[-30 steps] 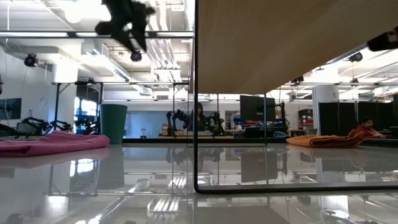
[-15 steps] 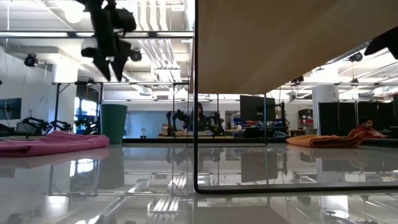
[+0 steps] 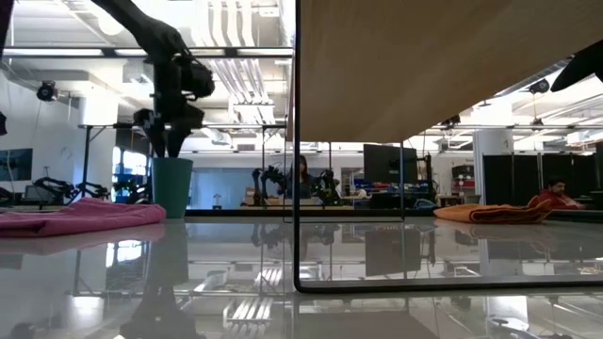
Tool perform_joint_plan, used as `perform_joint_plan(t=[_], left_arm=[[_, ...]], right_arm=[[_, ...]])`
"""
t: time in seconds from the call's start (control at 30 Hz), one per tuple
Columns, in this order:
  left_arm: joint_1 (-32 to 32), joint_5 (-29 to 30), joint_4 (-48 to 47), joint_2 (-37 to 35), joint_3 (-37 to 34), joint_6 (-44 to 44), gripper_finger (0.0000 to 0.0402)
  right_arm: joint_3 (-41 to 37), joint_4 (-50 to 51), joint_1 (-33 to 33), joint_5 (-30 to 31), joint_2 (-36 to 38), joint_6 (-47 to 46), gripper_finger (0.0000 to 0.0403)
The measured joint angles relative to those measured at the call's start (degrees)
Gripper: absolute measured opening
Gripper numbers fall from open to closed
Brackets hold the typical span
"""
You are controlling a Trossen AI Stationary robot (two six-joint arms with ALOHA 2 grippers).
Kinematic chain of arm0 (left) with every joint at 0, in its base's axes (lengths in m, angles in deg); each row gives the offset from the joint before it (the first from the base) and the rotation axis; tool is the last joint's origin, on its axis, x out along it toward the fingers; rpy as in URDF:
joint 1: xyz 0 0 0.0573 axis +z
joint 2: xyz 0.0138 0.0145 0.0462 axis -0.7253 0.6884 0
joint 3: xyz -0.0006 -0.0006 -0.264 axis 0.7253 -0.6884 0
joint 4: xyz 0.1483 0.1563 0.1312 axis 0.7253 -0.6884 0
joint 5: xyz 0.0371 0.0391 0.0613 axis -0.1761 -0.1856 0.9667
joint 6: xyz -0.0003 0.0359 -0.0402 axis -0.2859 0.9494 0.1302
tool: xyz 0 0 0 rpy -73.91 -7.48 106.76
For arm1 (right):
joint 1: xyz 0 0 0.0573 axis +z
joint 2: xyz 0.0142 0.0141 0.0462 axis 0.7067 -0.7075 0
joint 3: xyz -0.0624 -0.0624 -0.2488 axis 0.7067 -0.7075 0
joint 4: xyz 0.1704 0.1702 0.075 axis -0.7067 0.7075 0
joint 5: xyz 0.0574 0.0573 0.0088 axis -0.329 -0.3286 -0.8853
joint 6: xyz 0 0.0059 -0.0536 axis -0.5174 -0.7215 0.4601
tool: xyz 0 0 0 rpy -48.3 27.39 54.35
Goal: Stack small to large cups/mugs on shelf
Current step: Put the blue cup on the shelf
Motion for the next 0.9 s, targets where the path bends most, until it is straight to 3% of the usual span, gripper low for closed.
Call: perform_joint_plan(t=[0.23, 0.5, 0.57, 0.7, 0.9], left_arm=[[0.54, 0.46, 2.85, 3.79, 0.00, 2.64, 0.0199], [0.66, 0.79, 2.82, 4.76, -0.11, 4.48, 0.0035], [0.63, 0.33, 3.09, 3.78, -0.13, 4.38, 0.0011], [0.58, -0.05, 1.53, 1.88, -0.30, 4.22, 0.0002], [-1.49, -5.61, -4.98, -4.83, -0.55, -1.01, 0.0001]], right_arm=[[0.00, -0.02, 0.00, 1.20, 0.00, -1.41, 0.0187], [0.00, 0.00, 0.00, 1.21, 0.00, -2.43, 0.0187], [0.00, 0.00, 0.00, 1.33, 0.00, -2.43, 0.0187], [0.00, 0.00, 0.00, 1.74, 0.00, -2.43, 0.0187], [0.00, 0.04, 0.00, 2.66, 0.00, -1.46, 0.0187]])
